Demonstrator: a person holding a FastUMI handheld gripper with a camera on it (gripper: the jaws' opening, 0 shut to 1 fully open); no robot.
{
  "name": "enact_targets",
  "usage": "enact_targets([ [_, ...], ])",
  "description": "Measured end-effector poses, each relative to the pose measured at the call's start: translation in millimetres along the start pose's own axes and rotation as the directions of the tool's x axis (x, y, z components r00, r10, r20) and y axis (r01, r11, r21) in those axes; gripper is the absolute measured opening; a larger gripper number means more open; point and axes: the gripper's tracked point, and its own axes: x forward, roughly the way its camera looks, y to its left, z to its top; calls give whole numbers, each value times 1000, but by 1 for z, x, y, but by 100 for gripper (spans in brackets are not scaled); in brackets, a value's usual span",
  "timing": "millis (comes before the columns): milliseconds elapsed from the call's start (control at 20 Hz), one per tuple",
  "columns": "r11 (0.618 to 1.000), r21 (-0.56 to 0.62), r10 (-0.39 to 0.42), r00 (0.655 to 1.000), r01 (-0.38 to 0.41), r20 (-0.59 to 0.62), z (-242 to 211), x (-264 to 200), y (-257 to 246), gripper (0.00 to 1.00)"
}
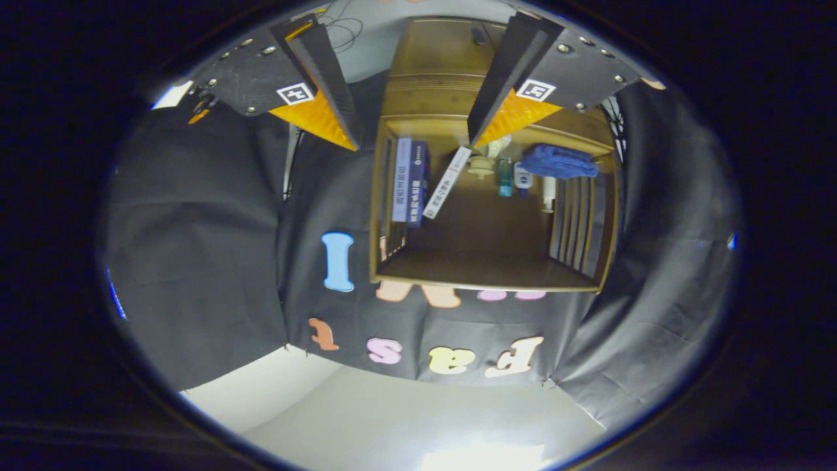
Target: Pull open the drawer, take out the items inside it, and place them on the countertop above the cabinet.
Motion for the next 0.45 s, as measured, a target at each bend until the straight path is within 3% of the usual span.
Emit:
enact_targets([
  [450,998,12,-62,998,62,-16,1,-18,-54,96],
])
